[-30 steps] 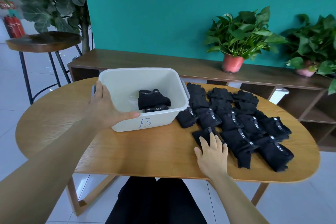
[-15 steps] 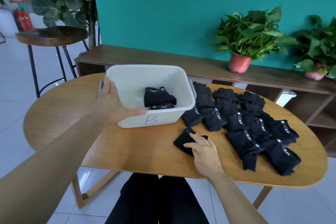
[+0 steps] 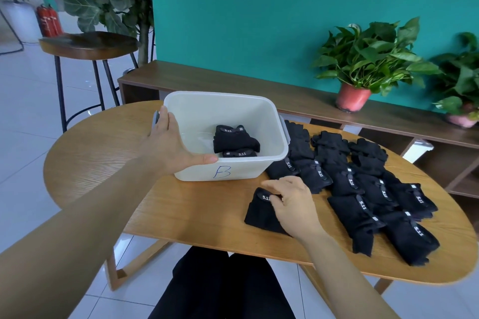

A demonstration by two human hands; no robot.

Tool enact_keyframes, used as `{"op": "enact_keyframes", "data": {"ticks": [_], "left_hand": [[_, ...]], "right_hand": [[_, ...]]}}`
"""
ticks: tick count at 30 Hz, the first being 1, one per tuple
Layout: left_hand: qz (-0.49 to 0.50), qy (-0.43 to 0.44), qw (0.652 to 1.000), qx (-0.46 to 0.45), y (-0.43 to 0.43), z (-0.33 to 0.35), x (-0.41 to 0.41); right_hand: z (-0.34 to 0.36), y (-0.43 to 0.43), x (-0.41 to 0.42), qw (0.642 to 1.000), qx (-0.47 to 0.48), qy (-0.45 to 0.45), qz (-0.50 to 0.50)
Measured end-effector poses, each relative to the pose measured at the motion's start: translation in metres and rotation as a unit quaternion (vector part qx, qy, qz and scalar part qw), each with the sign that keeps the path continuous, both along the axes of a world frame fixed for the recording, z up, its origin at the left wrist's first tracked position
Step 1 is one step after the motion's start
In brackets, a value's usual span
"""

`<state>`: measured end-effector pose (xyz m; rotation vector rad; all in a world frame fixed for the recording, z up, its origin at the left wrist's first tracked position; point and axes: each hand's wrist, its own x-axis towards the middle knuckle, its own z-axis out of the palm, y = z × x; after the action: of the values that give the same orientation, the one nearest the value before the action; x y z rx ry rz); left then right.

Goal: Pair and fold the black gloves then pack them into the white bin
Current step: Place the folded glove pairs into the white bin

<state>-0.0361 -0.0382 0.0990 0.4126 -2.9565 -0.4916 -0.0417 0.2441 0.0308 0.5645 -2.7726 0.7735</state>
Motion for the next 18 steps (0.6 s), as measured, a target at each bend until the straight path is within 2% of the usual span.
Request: {"op": "enact_keyframes", "data": {"ticks": [3,5,7,18], "left_hand": [[0.002,-0.006,1.0,0.001,-0.001,0.001,-0.001],[0.003,-0.008,1.0,0.001,-0.001,0.001,-0.001],[0.003,-0.006,1.0,-0.002,-0.001,0.0,-0.001],[0.005,0.002,1.0,-0.01,-0.001,-0.001,-0.004]], "right_hand": [[0.005,-0.014,-0.001,0.982,0.154,-0.105,0.015],[0.002,-0.019,-0.004,0.963,0.201,-0.178,0.005],[-0.002,-0.02,-0.009,0.955,0.207,-0.212,0.003],[0.002,-0.027,-0.022,0.935,0.231,-0.263,0.047]]}}
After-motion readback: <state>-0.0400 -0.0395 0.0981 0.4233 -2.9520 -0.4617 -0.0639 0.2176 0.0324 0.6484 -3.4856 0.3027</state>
